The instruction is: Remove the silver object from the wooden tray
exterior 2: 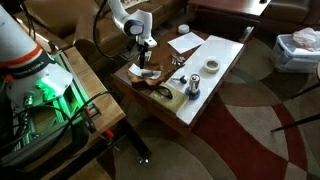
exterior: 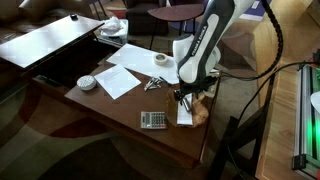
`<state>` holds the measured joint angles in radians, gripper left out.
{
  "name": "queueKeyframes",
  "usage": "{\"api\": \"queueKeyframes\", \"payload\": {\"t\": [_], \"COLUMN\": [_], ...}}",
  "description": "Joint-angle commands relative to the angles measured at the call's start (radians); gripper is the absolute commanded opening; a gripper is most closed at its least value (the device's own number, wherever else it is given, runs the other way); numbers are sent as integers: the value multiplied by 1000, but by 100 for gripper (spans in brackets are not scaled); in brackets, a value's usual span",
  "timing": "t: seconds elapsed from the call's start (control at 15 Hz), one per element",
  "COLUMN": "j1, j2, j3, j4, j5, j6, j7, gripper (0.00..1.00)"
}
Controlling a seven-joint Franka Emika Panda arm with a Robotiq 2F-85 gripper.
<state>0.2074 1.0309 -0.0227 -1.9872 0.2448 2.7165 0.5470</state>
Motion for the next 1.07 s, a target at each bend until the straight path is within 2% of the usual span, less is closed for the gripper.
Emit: {"api": "queueKeyframes", "payload": {"t": [0.0,0.07,0.13,0.33,0.47,0.67,0.87,1.0], "j1": [-156,-164,-106,-149,-129,-131,-161,-205], "j2": [68,79,31,54,112,176,231,261], "j3": [94,95,54,72,48,26,13,20], "j4": [149,173,109,151,214,308,404,472], "j5": [30,43,26,34,29,14,9,12], "j6": [-122,-144,-107,-134,-115,-161,-289,-438], "j7": [-166,-162,-121,-151,-124,-130,-138,-169], "gripper": [100,100,100,100,100,100,100,100]}}
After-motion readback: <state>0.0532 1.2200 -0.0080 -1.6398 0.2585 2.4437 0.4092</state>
